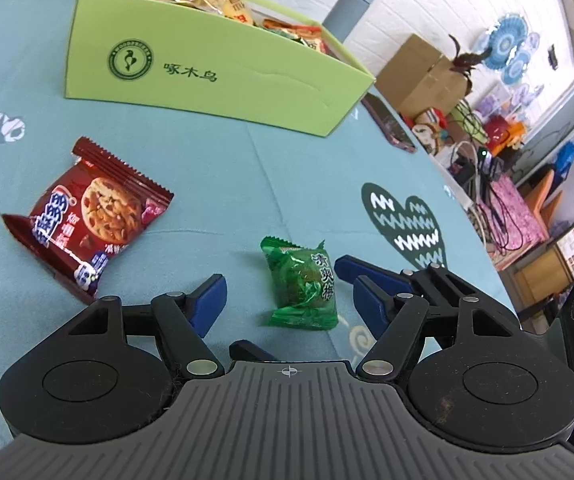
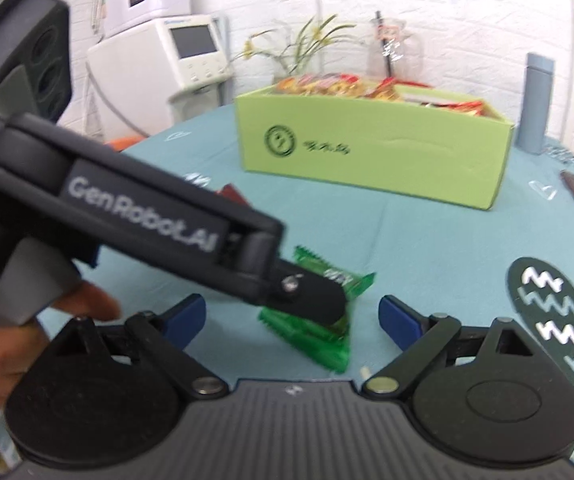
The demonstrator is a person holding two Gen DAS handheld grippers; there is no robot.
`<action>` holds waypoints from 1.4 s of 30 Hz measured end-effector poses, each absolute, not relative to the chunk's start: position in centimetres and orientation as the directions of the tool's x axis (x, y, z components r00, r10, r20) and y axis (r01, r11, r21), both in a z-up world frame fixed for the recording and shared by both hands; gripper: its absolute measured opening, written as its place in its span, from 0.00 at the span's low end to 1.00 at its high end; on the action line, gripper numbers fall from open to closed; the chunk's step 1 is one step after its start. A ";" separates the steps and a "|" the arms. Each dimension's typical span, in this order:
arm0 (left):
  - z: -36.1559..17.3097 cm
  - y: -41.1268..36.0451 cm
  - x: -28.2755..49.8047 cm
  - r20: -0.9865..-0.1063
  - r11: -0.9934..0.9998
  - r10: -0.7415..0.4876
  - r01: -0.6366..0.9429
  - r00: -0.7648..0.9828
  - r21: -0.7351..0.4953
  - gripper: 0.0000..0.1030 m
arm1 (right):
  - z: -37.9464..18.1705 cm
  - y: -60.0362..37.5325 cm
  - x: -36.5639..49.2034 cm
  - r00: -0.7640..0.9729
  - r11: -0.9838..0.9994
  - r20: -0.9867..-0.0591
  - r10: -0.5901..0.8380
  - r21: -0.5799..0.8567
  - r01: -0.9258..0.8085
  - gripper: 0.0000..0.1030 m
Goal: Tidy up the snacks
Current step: 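Carry the green candy pack into the green box and release it, then move the left gripper to the red cookie pack and grasp it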
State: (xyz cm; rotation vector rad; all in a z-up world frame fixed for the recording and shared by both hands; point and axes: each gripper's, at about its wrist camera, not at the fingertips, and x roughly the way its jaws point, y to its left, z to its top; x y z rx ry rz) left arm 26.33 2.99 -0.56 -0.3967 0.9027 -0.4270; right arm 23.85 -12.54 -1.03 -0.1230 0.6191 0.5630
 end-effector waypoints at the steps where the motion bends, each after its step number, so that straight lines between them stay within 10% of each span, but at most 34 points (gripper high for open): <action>1: -0.6 3.0 26.5 -0.659 0.843 -0.515 0.188 0.548 -0.503 0.53 | -1.4 -12.9 24.5 0.667 0.843 -0.581 0.466 0.064 -0.534 0.89; 3: -0.7 2.7 26.9 -0.654 0.839 -0.522 0.192 0.547 -0.509 0.51 | -1.7 -12.9 24.9 0.654 0.844 -0.595 0.467 0.080 -0.531 0.83; 7: -0.9 1.7 27.1 -0.668 0.847 -0.523 0.236 0.529 -0.476 0.13 | -1.7 -13.1 24.6 0.664 0.853 -0.599 0.447 0.061 -0.519 0.57; 23: 9.9 1.0 39.9 -0.561 0.869 -0.482 0.286 0.673 -0.404 0.12 | 6.6 -13.7 37.3 0.736 0.809 -0.446 0.509 -0.044 -0.586 0.58; 32: 6.1 1.2 50.3 -0.656 0.898 -0.426 0.203 0.623 -0.390 0.13 | 4.8 -11.9 50.1 0.666 0.795 -0.572 0.478 -0.042 -0.606 0.59; 35: 5.5 1.3 51.0 -0.656 0.899 -0.427 0.214 0.623 -0.383 0.15 | 3.6 -11.3 52.1 0.631 0.782 -0.613 0.476 -0.034 -0.623 0.65; 39: 6.8 1.9 49.9 -0.590 0.885 -0.447 0.237 0.673 -0.400 0.45 | 4.7 -11.4 51.4 0.657 0.776 -0.583 0.478 -0.069 -0.627 0.89; 42: 9.3 2.8 46.6 -0.493 0.875 -0.458 0.278 0.740 -0.395 0.66 | 5.8 -12.7 48.0 0.713 0.789 -0.518 0.472 -0.113 -0.605 0.90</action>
